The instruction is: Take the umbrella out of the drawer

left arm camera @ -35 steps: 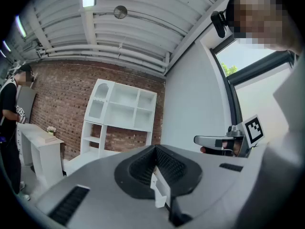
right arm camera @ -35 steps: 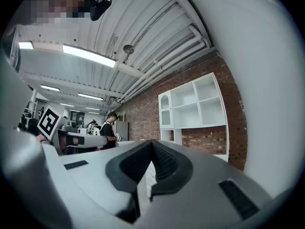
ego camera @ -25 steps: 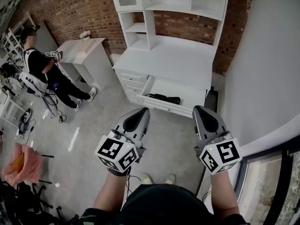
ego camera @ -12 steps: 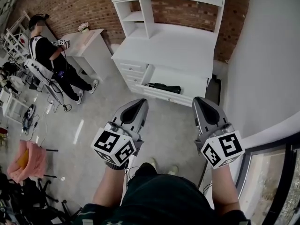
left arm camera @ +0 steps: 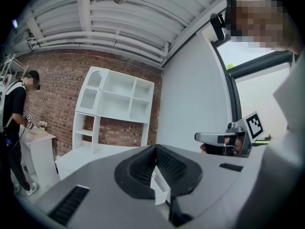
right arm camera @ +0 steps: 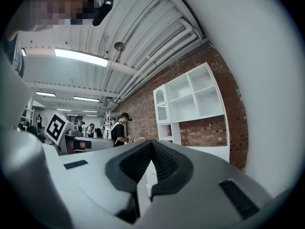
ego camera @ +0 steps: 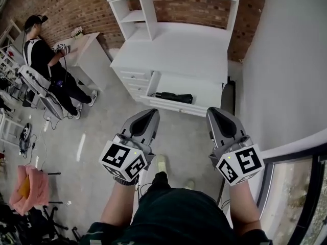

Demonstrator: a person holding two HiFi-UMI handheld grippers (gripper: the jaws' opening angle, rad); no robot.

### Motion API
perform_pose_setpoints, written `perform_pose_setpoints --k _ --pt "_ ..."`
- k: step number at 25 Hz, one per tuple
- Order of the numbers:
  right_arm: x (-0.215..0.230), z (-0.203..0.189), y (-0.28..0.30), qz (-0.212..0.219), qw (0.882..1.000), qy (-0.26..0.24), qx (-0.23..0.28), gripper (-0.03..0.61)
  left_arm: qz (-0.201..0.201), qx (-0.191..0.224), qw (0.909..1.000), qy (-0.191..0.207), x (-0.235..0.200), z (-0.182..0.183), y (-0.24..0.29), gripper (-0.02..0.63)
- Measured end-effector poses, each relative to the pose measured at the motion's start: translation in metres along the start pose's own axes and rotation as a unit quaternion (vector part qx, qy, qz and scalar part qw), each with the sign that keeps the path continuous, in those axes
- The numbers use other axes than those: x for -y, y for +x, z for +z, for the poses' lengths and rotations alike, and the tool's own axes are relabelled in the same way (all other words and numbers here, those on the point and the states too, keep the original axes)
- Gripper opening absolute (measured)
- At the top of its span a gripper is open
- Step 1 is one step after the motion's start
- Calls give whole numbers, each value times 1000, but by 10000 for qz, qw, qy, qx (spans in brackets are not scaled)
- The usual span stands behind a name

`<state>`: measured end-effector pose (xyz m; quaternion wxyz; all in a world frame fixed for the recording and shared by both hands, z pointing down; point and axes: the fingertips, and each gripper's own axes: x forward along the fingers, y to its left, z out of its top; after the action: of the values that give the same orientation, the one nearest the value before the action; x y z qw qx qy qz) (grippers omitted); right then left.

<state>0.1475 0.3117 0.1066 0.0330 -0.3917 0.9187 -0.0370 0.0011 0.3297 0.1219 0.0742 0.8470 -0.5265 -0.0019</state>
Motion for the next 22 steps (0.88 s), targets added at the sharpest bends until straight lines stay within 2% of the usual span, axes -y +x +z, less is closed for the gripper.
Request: perform_pose_setpoints --k 8,15,22 --pt "12 -17 95 -412 9991 53 -23 3 -473 -208 9987 39 -84 -8 56 6" --pt "8 -32 175 -713 9973 4 -179 5 -937 -438 9945 -132 -161 -23 97 6" --pt "14 -42 216 -1111 9934 -88 -266 5 -1475 -805 9857 -92 -199 -53 132 6"
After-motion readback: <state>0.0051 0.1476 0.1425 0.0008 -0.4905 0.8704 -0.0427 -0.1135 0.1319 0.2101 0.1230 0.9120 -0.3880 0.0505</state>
